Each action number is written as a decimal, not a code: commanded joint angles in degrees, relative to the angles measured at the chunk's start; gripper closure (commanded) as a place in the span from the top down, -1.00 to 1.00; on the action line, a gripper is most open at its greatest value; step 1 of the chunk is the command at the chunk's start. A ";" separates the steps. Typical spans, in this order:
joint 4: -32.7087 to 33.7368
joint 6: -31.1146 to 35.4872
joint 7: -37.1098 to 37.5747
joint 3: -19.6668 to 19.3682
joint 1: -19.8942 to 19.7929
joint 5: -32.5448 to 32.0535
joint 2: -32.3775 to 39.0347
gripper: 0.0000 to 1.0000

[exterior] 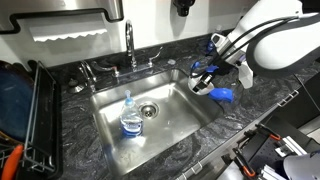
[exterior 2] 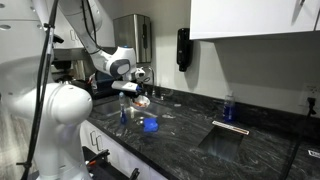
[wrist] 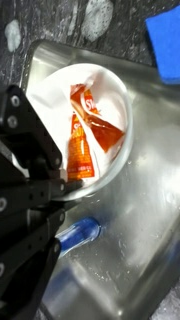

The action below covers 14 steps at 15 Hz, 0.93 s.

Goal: Pick the bowl and put it in the sink

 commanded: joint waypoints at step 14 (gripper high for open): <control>2.46 4.22 3.63 0.14 2.43 -3.85 9.58 -0.95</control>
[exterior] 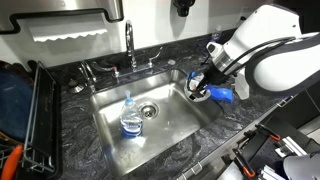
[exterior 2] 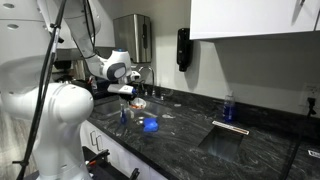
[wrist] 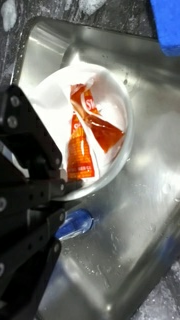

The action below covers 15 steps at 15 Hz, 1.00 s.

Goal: Pick the bowl and put it in the sink

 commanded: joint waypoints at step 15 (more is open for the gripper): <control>13.90 3.50 16.92 -4.28 -0.21 -34.52 25.54 -0.95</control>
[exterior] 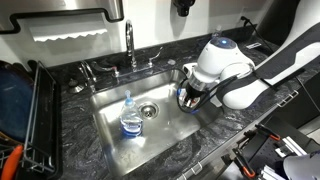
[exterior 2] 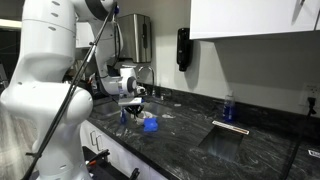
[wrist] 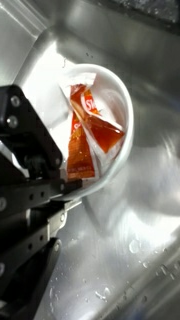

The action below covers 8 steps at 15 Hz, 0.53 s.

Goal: Pick the bowl and put it in the sink

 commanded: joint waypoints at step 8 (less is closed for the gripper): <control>2.74 5.89 1.78 -4.64 6.54 -5.99 7.59 -0.95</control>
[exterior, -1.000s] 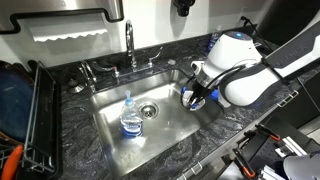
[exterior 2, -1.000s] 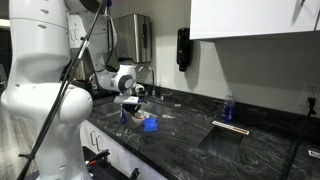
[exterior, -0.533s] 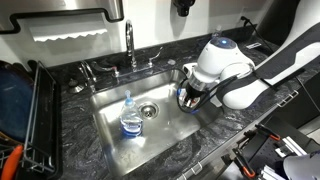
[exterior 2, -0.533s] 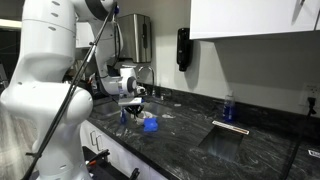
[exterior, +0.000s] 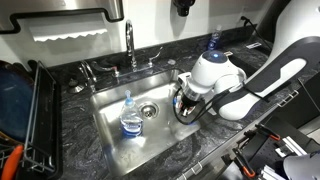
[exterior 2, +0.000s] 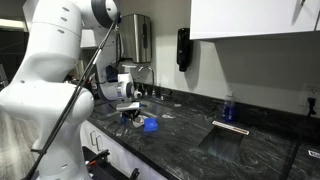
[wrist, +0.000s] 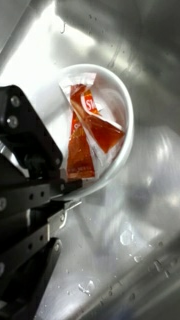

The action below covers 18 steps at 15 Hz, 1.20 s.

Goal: Pick the bowl and put it in the sink

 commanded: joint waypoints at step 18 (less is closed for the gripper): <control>0.41 2.56 -1.01 -1.72 3.22 -2.50 1.01 0.79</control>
